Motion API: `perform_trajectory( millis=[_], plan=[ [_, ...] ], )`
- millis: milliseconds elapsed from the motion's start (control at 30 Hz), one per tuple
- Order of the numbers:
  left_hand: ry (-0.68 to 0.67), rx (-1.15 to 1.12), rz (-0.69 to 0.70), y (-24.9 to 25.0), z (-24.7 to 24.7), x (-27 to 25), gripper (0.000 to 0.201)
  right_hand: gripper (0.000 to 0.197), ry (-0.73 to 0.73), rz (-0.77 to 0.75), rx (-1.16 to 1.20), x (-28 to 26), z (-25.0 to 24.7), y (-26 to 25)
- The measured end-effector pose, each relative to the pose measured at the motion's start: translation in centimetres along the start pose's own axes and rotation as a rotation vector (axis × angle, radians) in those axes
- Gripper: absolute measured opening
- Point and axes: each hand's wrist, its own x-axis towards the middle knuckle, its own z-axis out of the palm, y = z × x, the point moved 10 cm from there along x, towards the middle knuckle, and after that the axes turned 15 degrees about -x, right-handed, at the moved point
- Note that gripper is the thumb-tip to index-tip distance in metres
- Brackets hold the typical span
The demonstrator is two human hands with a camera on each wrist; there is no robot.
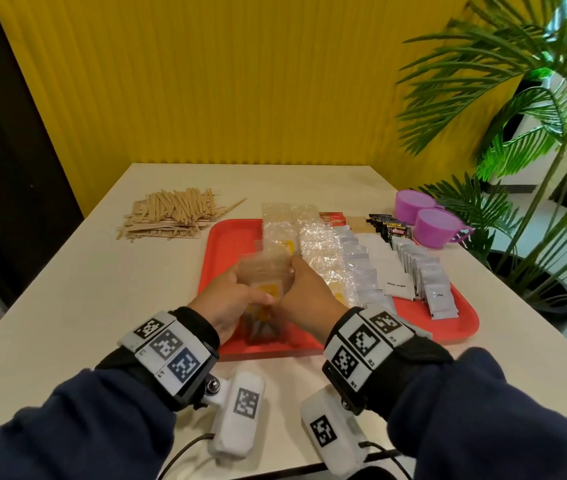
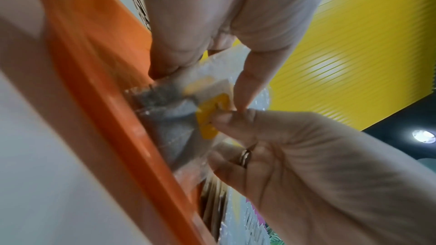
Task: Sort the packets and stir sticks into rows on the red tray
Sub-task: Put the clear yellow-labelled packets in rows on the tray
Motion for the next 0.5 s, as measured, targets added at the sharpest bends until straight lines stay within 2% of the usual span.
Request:
perform_trajectory(
  millis=[100, 233, 333, 400, 467, 500],
  plan=[
    [-0.034, 0.028, -0.021, -0.4, 0.1, -0.2, 0.067, 0.097, -0.011, 0.019, 0.024, -0.5, 0.2, 0.5],
    [-0.049, 0.085, -0.031, -0.7, 0.6, -0.6, 0.067, 0.113, -0.076, 0.074, 0.094, -0.8, 1.0, 1.5],
    [-0.03, 0.094, -0.04, -1.1, 0.7, -0.5, 0.065, 0.109, -0.096, 0.102, 0.026, -0.9, 1.8, 1.9],
    [0.011, 0.081, -0.045, -1.5, 0.3, -0.1, 0.058, 0.093, -0.101, 0.094, -0.062, -1.0, 2.0, 1.7],
    [0.041, 0.063, -0.045, -1.7, 0.3, 0.2, 0.039, 0.079, -0.089, 0.087, -0.125, -1.0, 1.6, 1.3],
    [0.062, 0.061, -0.039, -1.7, 0.3, 0.4, 0.029, 0.079, -0.089, 0.092, -0.14, -0.9, 1.3, 1.1]
  ],
)
